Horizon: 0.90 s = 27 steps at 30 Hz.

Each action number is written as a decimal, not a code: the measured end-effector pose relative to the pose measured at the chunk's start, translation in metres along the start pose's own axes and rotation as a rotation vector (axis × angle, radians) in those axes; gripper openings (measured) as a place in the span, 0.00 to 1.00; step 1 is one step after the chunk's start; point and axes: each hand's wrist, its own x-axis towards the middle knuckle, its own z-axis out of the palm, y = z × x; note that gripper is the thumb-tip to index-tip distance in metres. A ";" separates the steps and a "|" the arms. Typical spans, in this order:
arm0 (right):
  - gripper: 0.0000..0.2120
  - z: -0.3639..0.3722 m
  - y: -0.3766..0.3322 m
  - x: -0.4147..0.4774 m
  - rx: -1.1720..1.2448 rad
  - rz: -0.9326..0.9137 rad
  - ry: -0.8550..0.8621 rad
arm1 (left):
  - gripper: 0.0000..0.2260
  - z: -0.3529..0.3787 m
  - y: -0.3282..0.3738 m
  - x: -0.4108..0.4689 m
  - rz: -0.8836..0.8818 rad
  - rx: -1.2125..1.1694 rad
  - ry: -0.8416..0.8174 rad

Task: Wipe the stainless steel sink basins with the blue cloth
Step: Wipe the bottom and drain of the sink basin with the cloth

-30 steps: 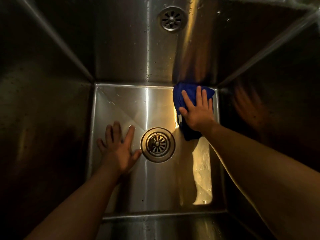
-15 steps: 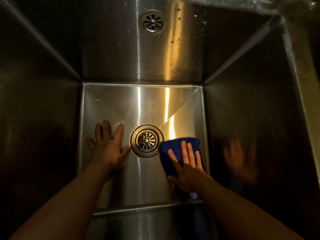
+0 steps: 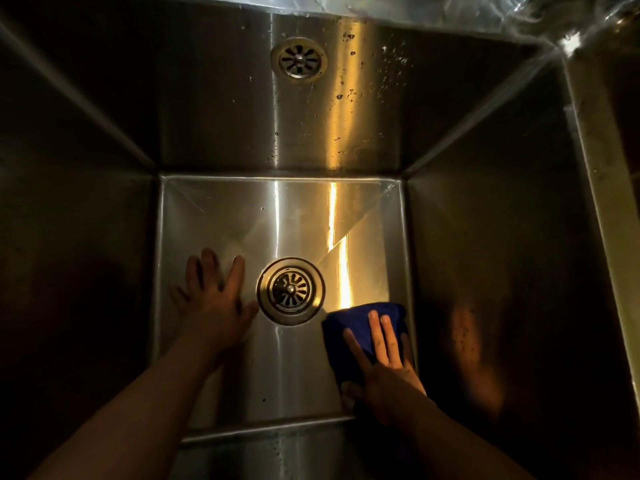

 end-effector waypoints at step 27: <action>0.44 -0.114 0.024 0.089 0.019 0.054 0.216 | 0.37 -0.005 0.004 -0.001 0.005 -0.013 -0.045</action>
